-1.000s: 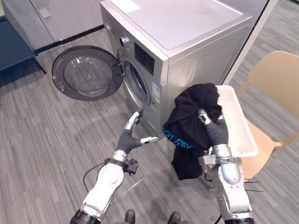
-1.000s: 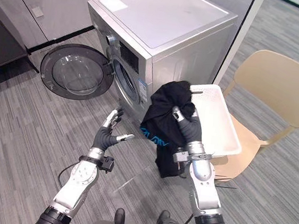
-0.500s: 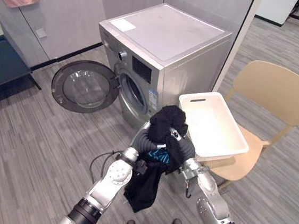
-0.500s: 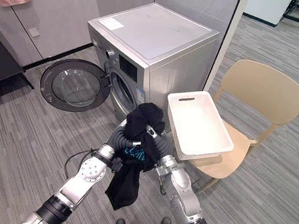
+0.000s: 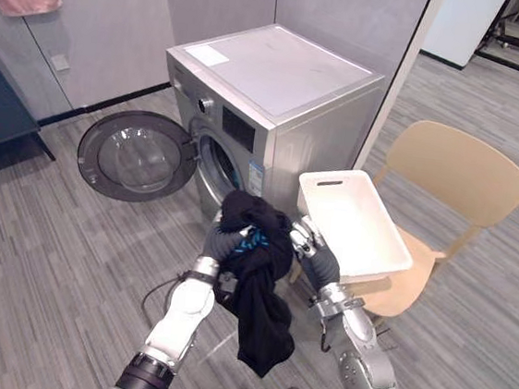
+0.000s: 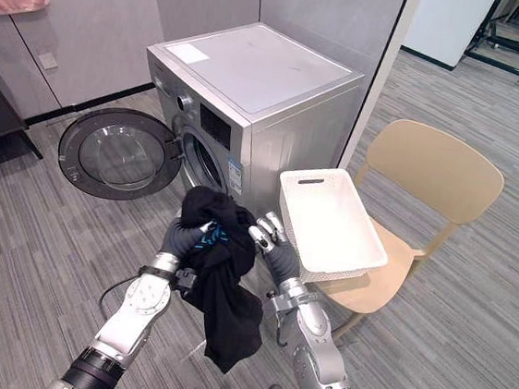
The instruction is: Pick up the laundry basket with both hands and put the clothes into the washing machine.
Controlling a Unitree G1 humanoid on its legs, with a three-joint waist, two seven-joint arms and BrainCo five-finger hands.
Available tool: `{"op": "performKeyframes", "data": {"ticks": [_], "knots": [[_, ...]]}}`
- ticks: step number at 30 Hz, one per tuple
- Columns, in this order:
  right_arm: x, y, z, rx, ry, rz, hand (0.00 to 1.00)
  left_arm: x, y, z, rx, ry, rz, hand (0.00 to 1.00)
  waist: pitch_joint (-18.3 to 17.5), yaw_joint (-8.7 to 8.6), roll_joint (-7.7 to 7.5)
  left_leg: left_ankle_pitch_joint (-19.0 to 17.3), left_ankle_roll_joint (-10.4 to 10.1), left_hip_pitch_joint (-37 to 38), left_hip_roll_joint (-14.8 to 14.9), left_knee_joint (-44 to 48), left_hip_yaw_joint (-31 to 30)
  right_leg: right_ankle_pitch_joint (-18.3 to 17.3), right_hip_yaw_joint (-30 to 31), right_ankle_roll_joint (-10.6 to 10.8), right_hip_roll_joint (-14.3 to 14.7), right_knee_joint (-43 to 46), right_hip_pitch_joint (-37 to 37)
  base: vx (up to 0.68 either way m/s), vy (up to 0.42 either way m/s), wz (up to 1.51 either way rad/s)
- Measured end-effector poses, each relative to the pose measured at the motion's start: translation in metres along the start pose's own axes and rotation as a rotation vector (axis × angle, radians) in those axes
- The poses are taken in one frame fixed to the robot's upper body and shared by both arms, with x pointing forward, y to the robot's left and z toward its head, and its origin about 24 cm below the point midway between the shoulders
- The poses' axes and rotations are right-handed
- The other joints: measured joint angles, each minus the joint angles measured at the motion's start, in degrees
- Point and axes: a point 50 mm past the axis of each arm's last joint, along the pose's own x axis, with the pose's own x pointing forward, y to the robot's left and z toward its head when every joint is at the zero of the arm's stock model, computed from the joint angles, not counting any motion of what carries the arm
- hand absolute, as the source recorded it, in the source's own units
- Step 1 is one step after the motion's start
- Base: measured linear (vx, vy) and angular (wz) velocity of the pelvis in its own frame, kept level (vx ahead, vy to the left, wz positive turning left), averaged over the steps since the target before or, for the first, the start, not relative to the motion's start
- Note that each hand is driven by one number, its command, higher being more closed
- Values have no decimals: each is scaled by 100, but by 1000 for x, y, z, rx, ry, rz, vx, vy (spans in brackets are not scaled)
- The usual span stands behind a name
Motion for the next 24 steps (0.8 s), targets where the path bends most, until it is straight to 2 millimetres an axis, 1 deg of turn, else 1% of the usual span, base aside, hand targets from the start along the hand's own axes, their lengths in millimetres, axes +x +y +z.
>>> {"op": "performKeyframes", "data": {"ticks": [1, 3, 6, 8, 10, 11, 13, 14, 15, 16, 17, 18, 19, 20, 21, 22, 23, 24], "knots": [[0, -5, 8, -18, -35, -26, 0, -3, 6, -4, -9, 18, 36, 100, -2, 4, 2, 2, 2, 4, -4, -2, -10, 0, -9, 0, 6, -9, 12, 35, -12, 4], [-2, -14, 16, -58, -75, -77, 0, -6, 12, -8, -21, 43, 80, 100, -1, -2, 2, 3, 4, 38, -5, -14, -42, 10, -53, 16, 17, -68, 87, 36, -7, 9], [-13, -30, 24, -124, -106, -169, 0, -13, 22, -15, -49, 81, 148, 100, -17, 1, 3, 2, 5, 105, -6, -56, -105, 18, -121, 31, 27, -162, 208, 32, 1, 11], [-20, -40, 26, -170, -106, -231, 0, -18, 31, -19, -57, 102, 195, 100, -18, 4, 6, 6, 11, 88, -4, -64, -131, 23, -137, 37, 37, -197, 216, 17, -3, 7], [-31, -53, 25, -231, -85, -304, 0, -27, 42, -27, -62, 141, 251, 100, -28, 5, 24, 5, 11, 86, 7, -80, -140, 23, -145, 37, 54, -229, 226, 0, 0, 0], [-35, -56, 25, -251, -75, -324, 0, -30, 44, -29, -62, 151, 261, 100, -28, 6, 27, 5, 11, 80, 10, -82, -148, 23, -150, 37, 59, -237, 226, 25, -18, 4], [-48, -69, 17, -338, -2, -370, 0, -39, 52, -37, -77, 194, 299, 100, -26, 14, 34, 5, 11, -25, 26, -73, -212, 17, -209, 41, 64, -243, 211, -3, -24, 12], [-52, -73, 13, -356, 26, -379, 0, -41, 53, -40, -75, 207, 304, 100, -24, 12, 37, 5, 11, -59, 25, -68, -244, 7, -237, 46, 55, -216, 185, -15, -26, 27], [-61, -82, 4, -396, 94, -399, 0, -45, 54, -47, -75, 241, 307, 100, -19, 12, 44, 6, 10, -165, 10, -25, -339, -50, -325, 39, 16, -130, 114, -3, -21, 33], [-67, -88, -3, -423, 148, -413, 0, -48, 54, -52, -77, 269, 310, 100, -11, 18, 46, 6, 10, -268, -8, 25, -408, -123, -400, 64, -31, -9, 28, 10, -29, 62], [-77, -98, -18, -462, 243, -446, 0, -55, 53, -62, -84, 318, 313, 100, 25, 16, 45, 6, 10, -457, -54, 121, -613, -277, -576, 76, -139, 229, -106, 0, -29, 55], [-79, -100, -21, -467, 263, -452, 0, -56, 53, -63, -85, 328, 312, 100, 39, 17, 45, 6, 10, -491, -66, 129, -663, -326, -630, 97, -166, 278, -124, -16, -52, 86], [-88, -106, -31, -485, 333, -470, 0, -60, 52, -70, -97, 363, 312, 100, 134, 21, 49, 6, 11, -589, -122, 174, -864, -502, -867, 133, -286, 476, -139, -23, -55, 103], [-98, -111, -41, -504, 401, -497, 0, -64, 51, -76, -96, 399, 303, 100, 174, 48, 52, 36, 63, -685, -163, 168, -1040, -657, -1119, 147, -413, 619, -162, -14, -56, 117], [-104, -113, -47, -508, 436, -512, 0, -66, 51, -80, -95, 419, 299, 100, 176, 55, 53, 56, 86, -738, -171, 151, -1123, -701, -1247, 158, -462, 635, -160, 17, -42, 111], [-113, -117, -57, -522, 496, -542, 0, -70, 52, -85, -92, 448, 303, 100, 189, 115, 59, 65, 217, -853, -162, 137, -1054, -770, -1478, 138, -529, 644, -159, 32, -37, 108], [-121, -122, -63, -528, 539, -580, 0, -73, 52, -88, -90, 467, 303, 100, 261, 149, 53, 56, 586, -937, -83, 126, -510, -822, -1740, 170, -650, 642, -107, 46, -40, 118], [-126, -125, -66, -530, 561, -605, 0, -74, 51, -90, -91, 479, 301, 100, 289, 133, 59, 63, 729, -974, -13, 124, -110, -842, -1889, 208, -731, 659, -71, 73, -21, 119]]}}
